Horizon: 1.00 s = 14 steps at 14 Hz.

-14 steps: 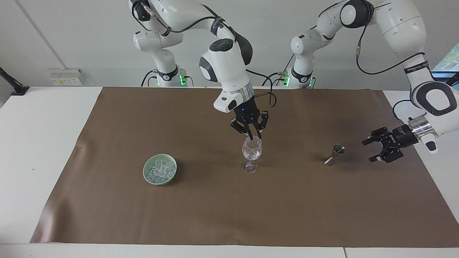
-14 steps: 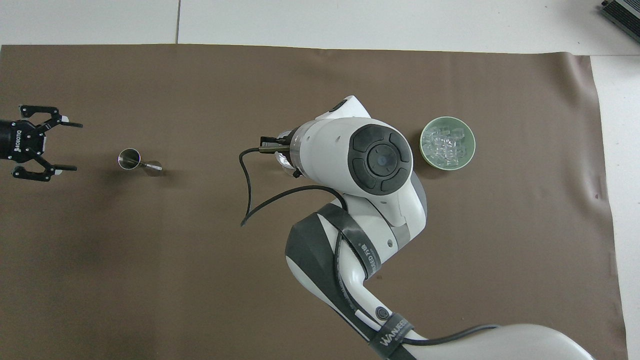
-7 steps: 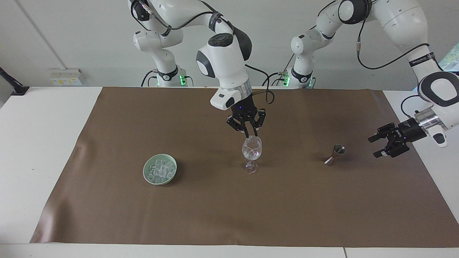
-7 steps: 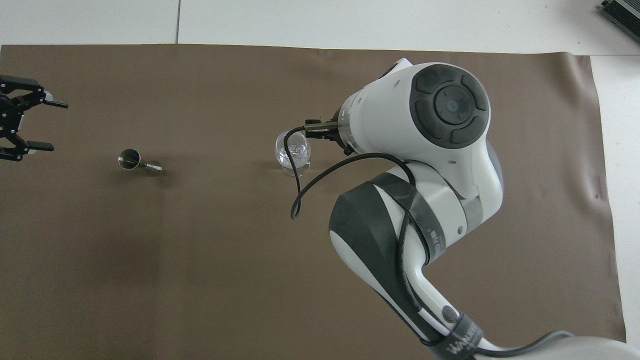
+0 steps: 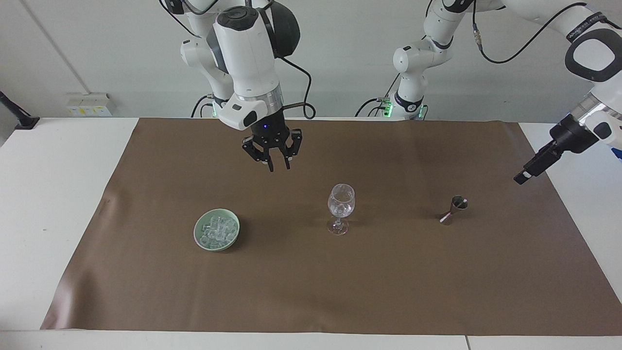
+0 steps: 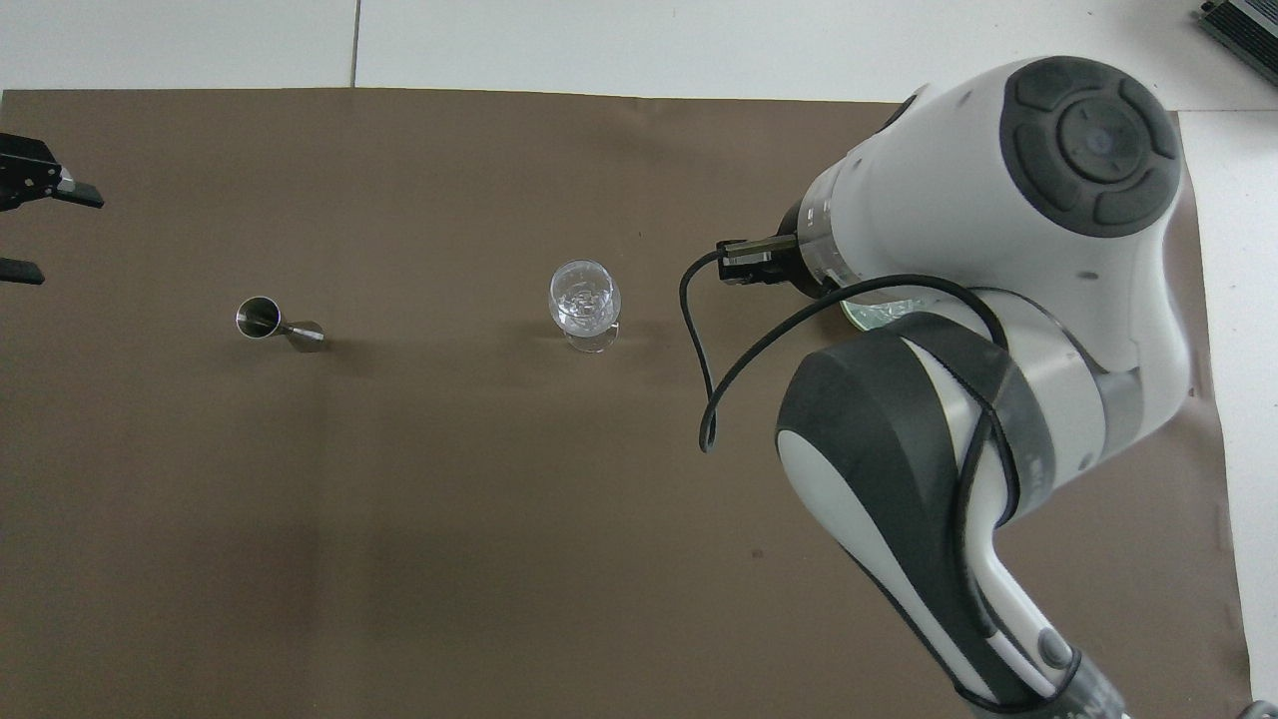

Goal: Pour wine and add ice with both arms

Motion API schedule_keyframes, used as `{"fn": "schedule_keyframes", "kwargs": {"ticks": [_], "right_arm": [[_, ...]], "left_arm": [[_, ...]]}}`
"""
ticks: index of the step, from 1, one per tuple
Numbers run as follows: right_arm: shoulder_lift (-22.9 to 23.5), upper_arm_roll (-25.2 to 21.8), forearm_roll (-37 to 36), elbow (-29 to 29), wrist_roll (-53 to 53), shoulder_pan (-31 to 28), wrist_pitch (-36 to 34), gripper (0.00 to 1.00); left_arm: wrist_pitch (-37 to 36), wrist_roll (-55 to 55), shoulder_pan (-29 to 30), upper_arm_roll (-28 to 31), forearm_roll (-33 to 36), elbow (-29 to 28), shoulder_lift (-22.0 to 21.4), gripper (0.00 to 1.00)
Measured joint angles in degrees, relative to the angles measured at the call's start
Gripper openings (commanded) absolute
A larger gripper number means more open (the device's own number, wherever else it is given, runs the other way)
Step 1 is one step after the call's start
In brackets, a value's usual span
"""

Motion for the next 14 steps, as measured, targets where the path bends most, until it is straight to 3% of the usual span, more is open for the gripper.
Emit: {"fn": "schedule_keyframes", "kwargs": {"ticks": [3, 5, 7, 8, 10, 14], "right_arm": [[-1.43, 0.00, 0.00, 0.00, -2.78, -2.23, -4.33, 0.66], [-2.29, 0.00, 0.00, 0.01, -5.23, -4.26, -6.87, 0.88], [-3.90, -0.08, 0.00, 0.08, -10.14, -7.74, -9.72, 0.92], [-5.03, -0.29, 0.00, 0.09, -12.57, -9.53, -11.04, 1.00], [-8.00, -2.82, 0.00, 0.01, -16.78, -11.47, -13.96, 1.00], [-12.75, -12.45, 0.00, -0.32, -24.13, -11.73, -19.89, 1.00]], "left_arm": [[-1.41, 1.49, -2.13, -0.08, 3.78, 0.03, -2.28, 1.00], [-2.42, 4.04, -3.87, -0.16, 6.76, 0.04, -3.46, 1.00], [-3.88, 7.51, -5.51, -0.22, 9.29, 0.04, -4.55, 1.00], [-4.94, 9.34, -6.40, -0.21, 10.67, 0.04, -5.06, 1.00], [-7.17, 12.97, -9.17, 0.44, 13.22, 0.04, -5.93, 1.00], [-11.25, 20.12, -17.83, 6.36, 15.27, -0.27, -7.13, 1.00]]}}
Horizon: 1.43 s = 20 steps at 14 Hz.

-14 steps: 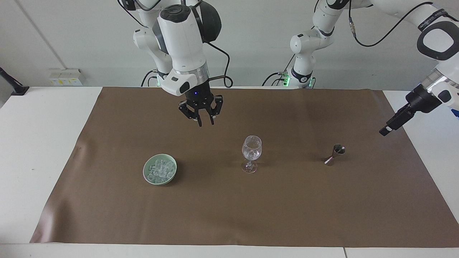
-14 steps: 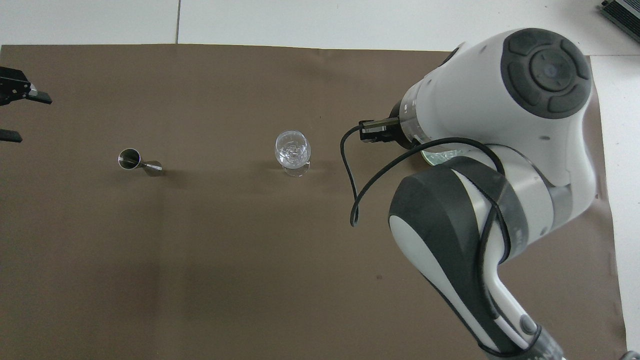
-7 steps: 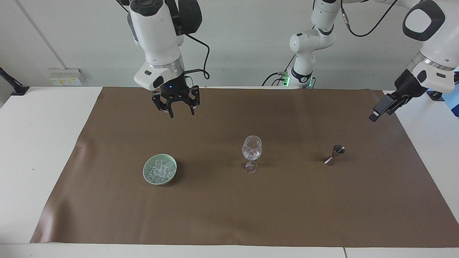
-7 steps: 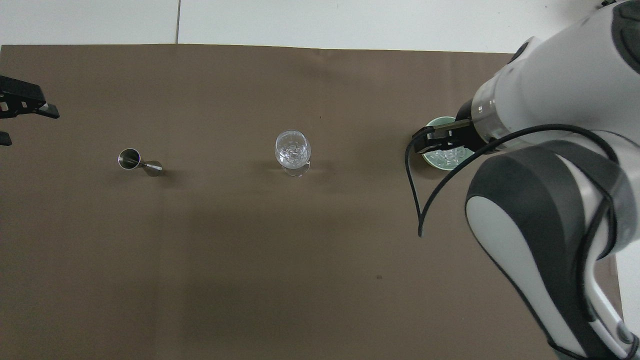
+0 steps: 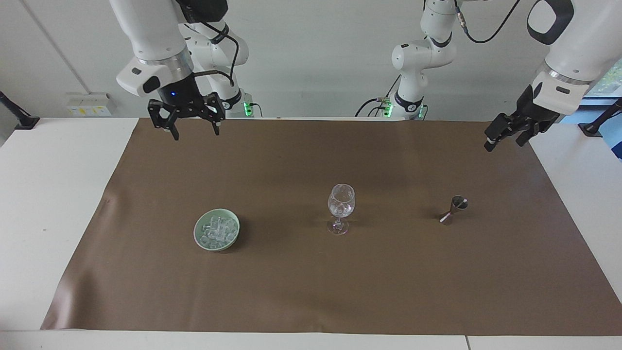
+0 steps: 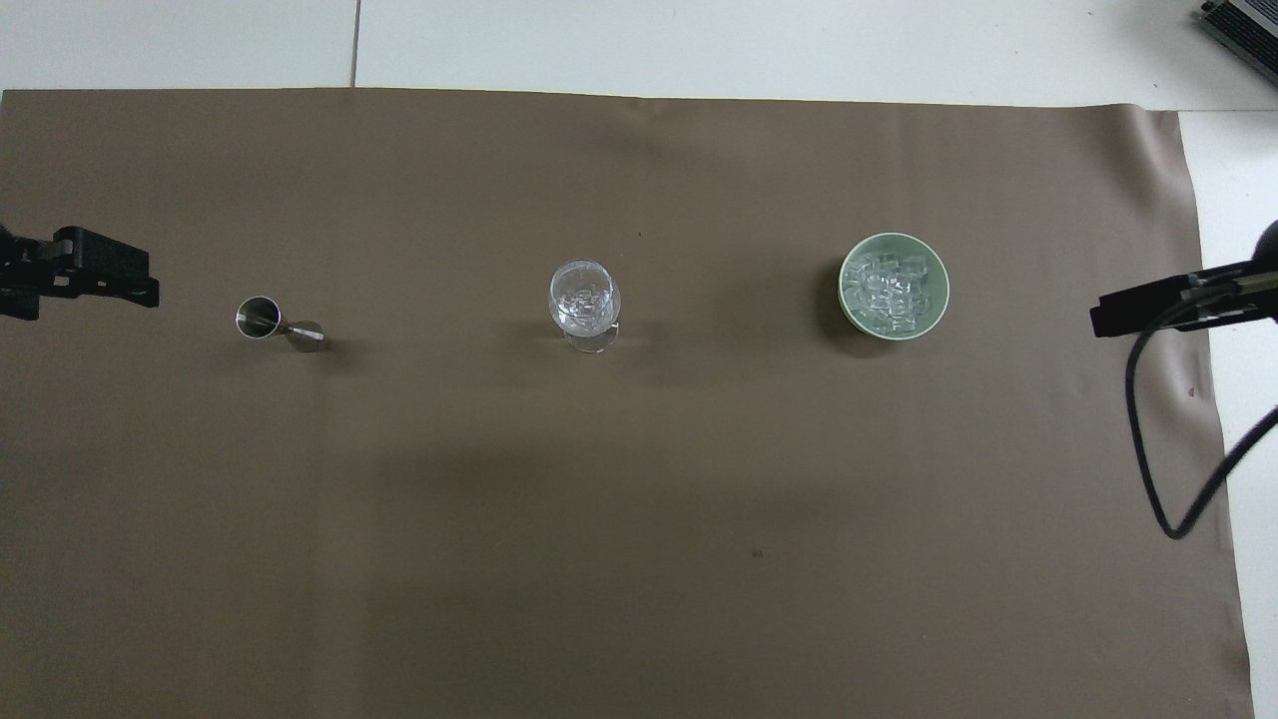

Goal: Pour wine and add ice with both arms

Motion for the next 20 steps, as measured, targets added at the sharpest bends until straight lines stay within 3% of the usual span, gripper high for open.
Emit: {"fn": "schedule_keyframes", "kwargs": {"ticks": [4, 13, 17, 20], "right_arm": [[-0.85, -7.43, -0.52, -0.37, -5.13, -0.97, -3.66, 1.00], [-0.85, -6.24, -3.04, -0.49, -5.23, -0.95, -4.71, 1.00], [-0.85, -6.17, -3.02, -0.49, -5.23, -0.90, -4.71, 1.00], [-0.91, -3.43, -2.88, -0.49, -5.34, -0.64, -4.71, 1.00]], "left_arm": [[0.97, 5.87, -4.04, 4.29, 2.24, -2.00, -0.27, 1.00], [2.37, 11.86, -1.91, 4.08, 2.38, -2.14, -0.33, 1.00], [2.38, 11.53, 0.92, 0.06, 2.36, -2.15, -0.34, 1.00], [2.38, 10.82, 0.92, -0.59, 2.36, -2.15, -0.35, 1.00]]}}
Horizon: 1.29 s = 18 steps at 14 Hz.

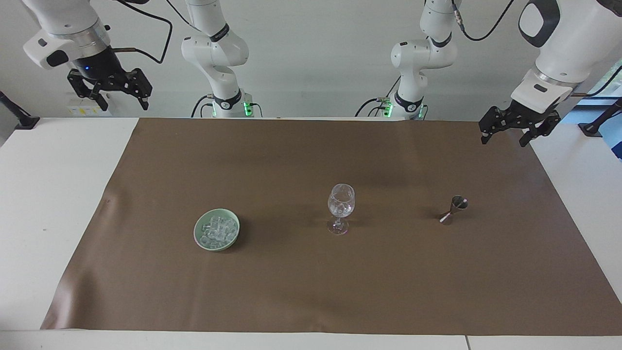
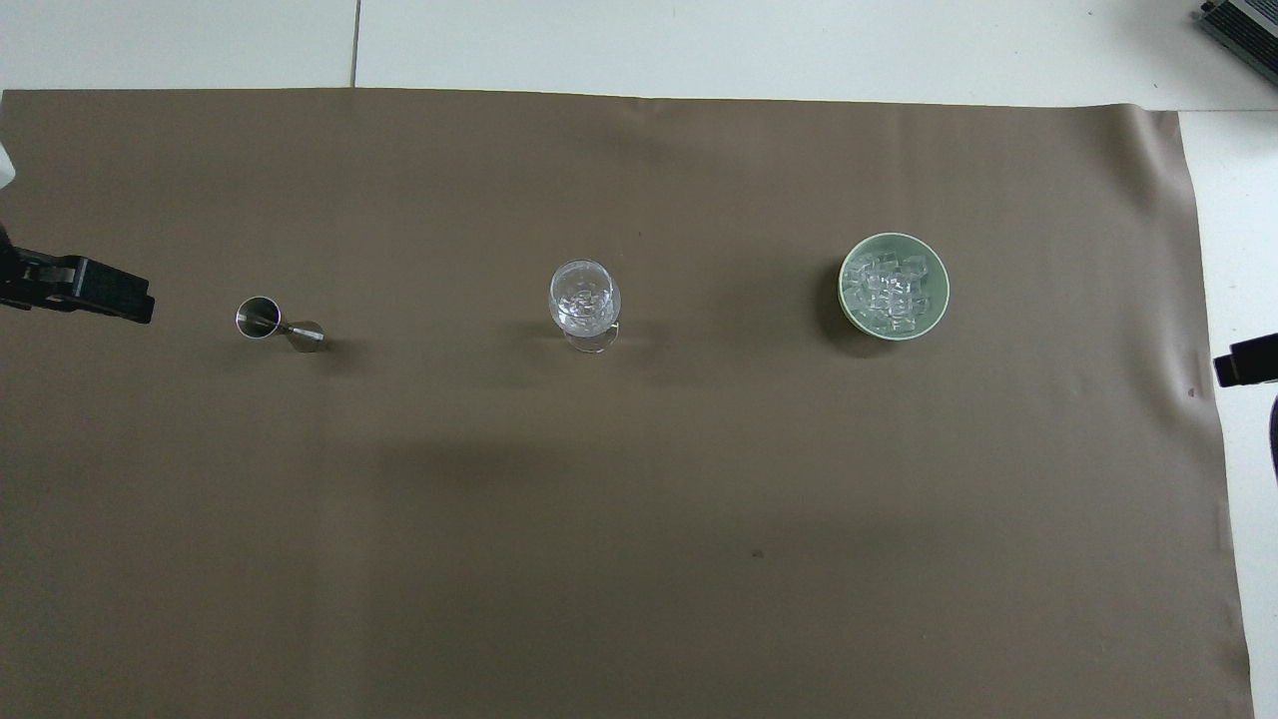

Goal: Pour wine and add ice with both arms

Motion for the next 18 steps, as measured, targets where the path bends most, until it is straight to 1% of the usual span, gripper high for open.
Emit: {"fn": "schedule_keyframes", "kwargs": {"ticks": [2, 8, 18], "right_arm": [[-0.18, 1.28, 0.56, 0.01, 0.12, 0.26, -0.07, 1.00], [-0.92, -0.01, 1.76, 0.01, 0.28, 0.08, -0.95, 1.00], [-0.93, 0.29, 2.08, 0.01, 0.28, 0.10, -0.90, 1.00]], "left_arm": [[0.00, -0.06, 0.01, 0.01, 0.00, 0.00, 0.00, 1.00], [0.03, -1.21, 0.44, 0.20, -1.50, -0.01, -0.15, 1.00], [-0.27, -1.61, 0.90, 0.25, -1.58, -0.01, -0.60, 1.00]]}}
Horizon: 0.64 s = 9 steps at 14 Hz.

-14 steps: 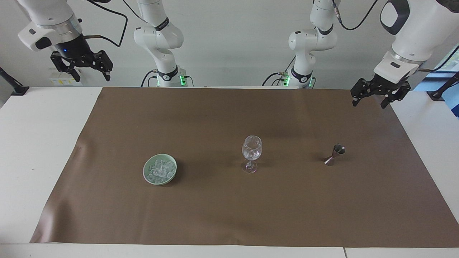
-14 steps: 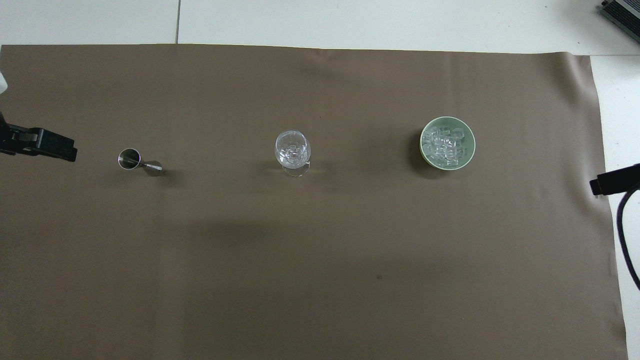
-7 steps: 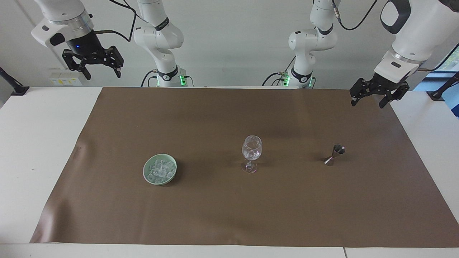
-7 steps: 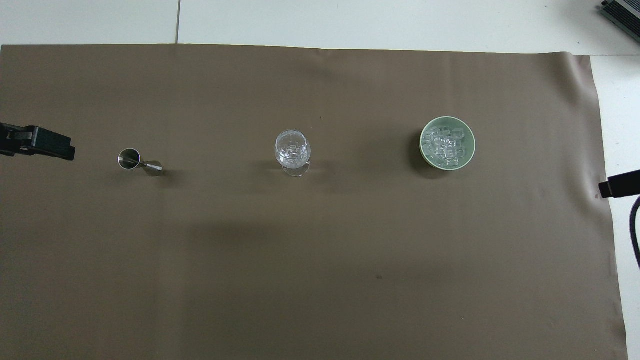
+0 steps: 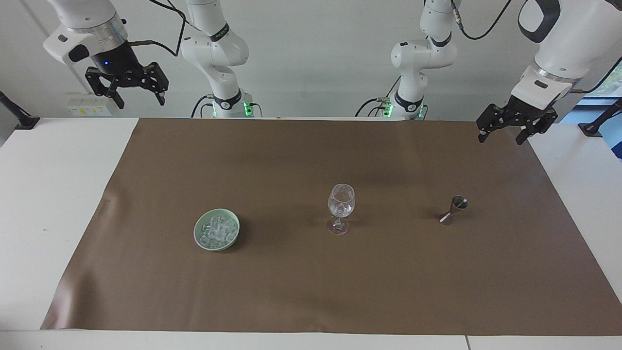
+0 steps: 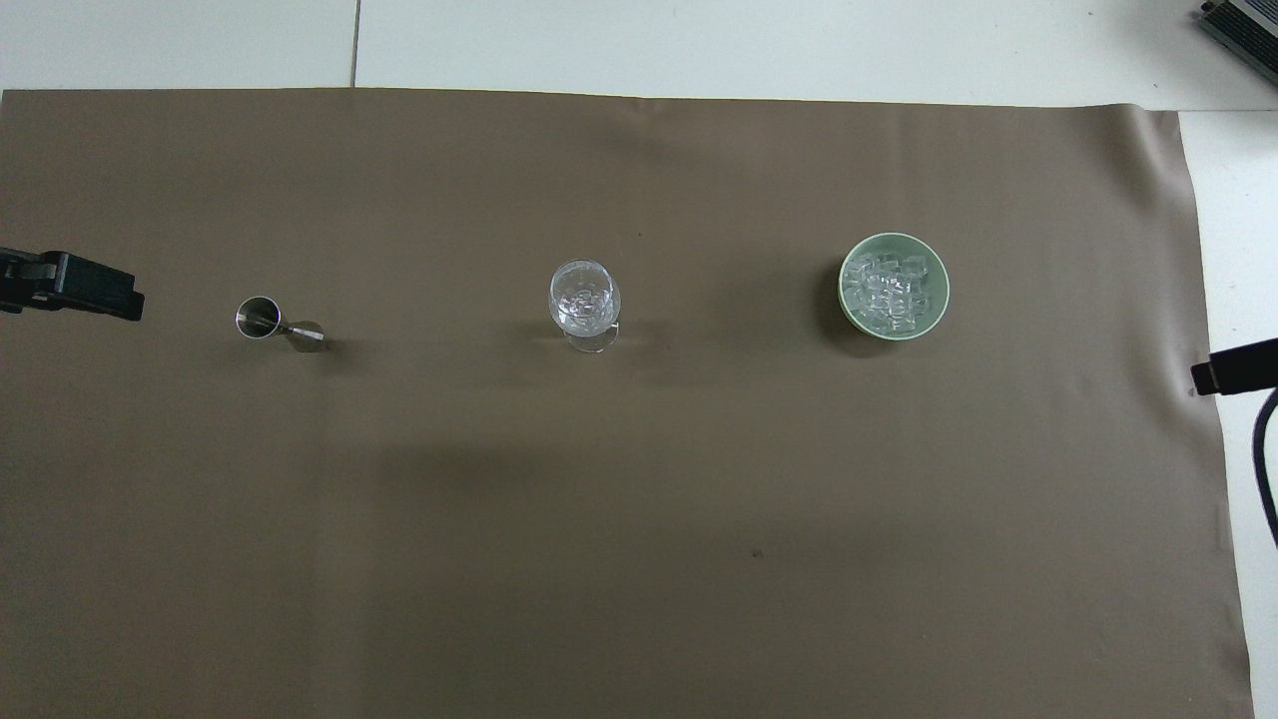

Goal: Pour wine and add ice with both arms

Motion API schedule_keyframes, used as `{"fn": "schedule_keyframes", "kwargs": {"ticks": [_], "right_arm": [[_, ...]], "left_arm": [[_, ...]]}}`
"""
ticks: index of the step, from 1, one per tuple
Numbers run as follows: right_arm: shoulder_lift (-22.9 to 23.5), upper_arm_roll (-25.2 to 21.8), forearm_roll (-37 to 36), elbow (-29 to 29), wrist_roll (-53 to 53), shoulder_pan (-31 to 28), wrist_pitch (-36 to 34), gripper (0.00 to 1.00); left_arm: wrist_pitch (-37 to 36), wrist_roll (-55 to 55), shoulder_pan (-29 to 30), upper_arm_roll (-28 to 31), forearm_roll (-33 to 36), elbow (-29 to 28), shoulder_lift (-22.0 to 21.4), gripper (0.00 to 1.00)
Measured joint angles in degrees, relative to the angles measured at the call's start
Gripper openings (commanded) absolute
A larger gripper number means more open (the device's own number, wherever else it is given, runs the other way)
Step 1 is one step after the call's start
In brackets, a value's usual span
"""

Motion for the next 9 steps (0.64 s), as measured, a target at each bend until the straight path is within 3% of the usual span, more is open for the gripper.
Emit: {"fn": "schedule_keyframes", "kwargs": {"ticks": [9], "right_arm": [[0.00, 0.36, 0.33, 0.04, 0.00, 0.01, 0.02, 1.00]], "left_arm": [[-1.78, -0.01, 0.57, 0.05, 0.00, 0.00, -0.53, 1.00]]}}
